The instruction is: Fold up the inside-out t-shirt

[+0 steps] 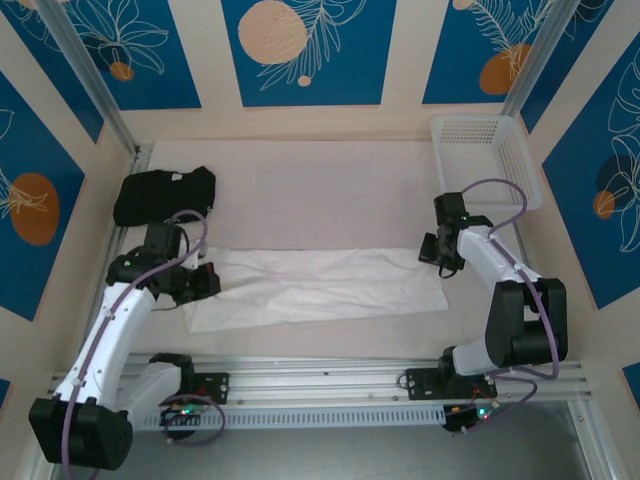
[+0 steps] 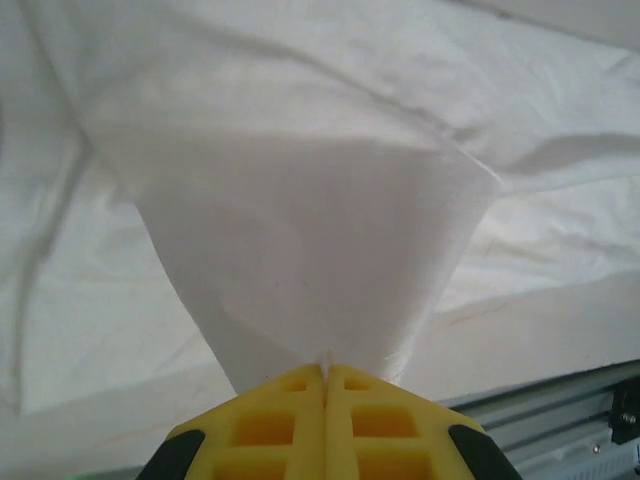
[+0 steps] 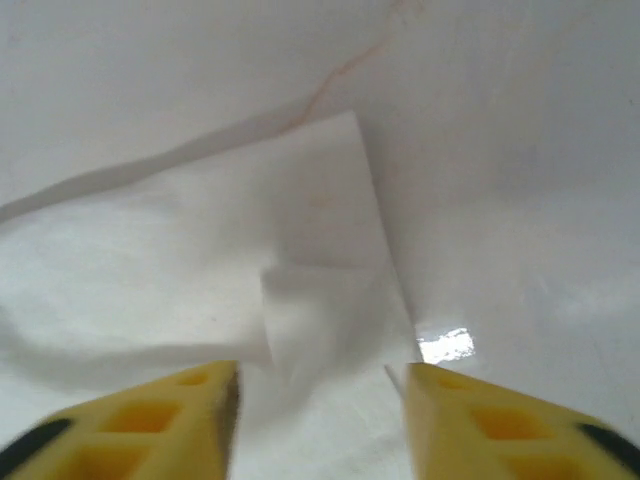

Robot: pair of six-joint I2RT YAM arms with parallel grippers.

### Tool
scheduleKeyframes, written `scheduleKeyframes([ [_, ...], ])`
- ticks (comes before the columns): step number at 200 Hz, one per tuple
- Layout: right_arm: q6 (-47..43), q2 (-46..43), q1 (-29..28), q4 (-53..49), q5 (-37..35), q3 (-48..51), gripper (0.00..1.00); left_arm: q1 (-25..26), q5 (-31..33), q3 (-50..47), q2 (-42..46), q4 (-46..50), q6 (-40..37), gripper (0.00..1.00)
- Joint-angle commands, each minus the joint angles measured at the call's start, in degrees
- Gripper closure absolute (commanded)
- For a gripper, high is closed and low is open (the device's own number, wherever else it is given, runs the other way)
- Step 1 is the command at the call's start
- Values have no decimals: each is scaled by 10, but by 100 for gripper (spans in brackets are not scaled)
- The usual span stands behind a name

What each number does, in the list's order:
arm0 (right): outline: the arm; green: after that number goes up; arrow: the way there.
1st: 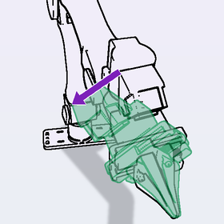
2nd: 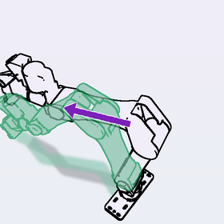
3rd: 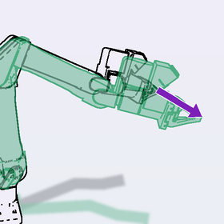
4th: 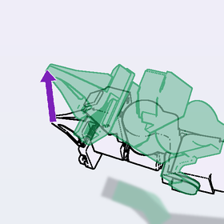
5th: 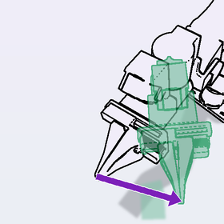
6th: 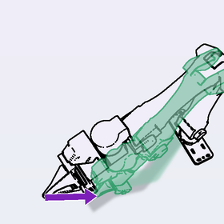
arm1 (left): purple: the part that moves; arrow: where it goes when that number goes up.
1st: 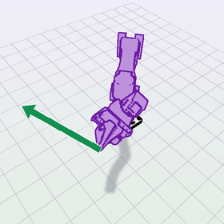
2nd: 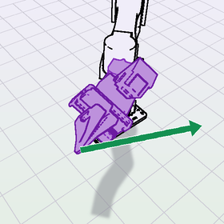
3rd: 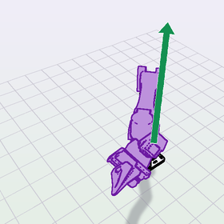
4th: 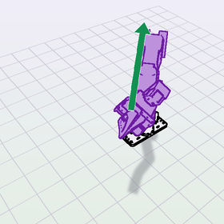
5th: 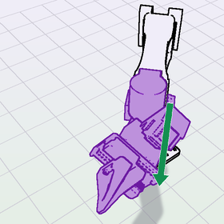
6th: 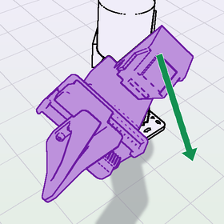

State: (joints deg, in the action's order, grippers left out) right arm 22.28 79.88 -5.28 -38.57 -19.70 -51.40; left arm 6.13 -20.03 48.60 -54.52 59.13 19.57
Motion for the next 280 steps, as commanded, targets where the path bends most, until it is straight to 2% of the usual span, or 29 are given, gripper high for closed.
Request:
scheduleKeyframes([
  [1,-45,-76,-90,94,1,15,40,-3,-25,0,-1,-15,14,100],
  [21,-76,-86,-210,178,61,31,34,-3,-22,9,-4,-20,14,100],
  [43,-88,-50,-362,298,68,52,30,-3,-29,14,-10,-24,13,100],
  [54,-93,-12,-438,373,45,54,24,-3,-30,13,-12,-27,13,100],
  [71,-105,50,-521,473,17,43,22,-2,-33,14,-13,-31,13,100],
  [91,-153,124,-597,560,-32,12,16,-3,-37,15,-14,-34,13,100],
  [108,-203,184,-640,622,-88,-12,14,-3,-33,15,-12,-34,10,100],
  [144,-263,269,-686,726,-195,-35,13,-3,-30,10,-10,-37,9,100],
  [153,-285,291,-697,749,-240,-47,13,-3,-29,9,-10,-36,10,100],
  [172,-309,328,-707,771,-311,-74,13,-3,-29,5,-8,-40,13,100],
  [209,-326,365,-710,800,-402,-99,14,-4,-45,-6,-7,-55,28,100],
  [230,-342,366,-708,816,-437,-92,17,-6,-49,-9,-9,-60,31,100],
  [280,-362,335,-710,789,-459,-58,31,-12,-33,-7,-12,-57,22,100],
])
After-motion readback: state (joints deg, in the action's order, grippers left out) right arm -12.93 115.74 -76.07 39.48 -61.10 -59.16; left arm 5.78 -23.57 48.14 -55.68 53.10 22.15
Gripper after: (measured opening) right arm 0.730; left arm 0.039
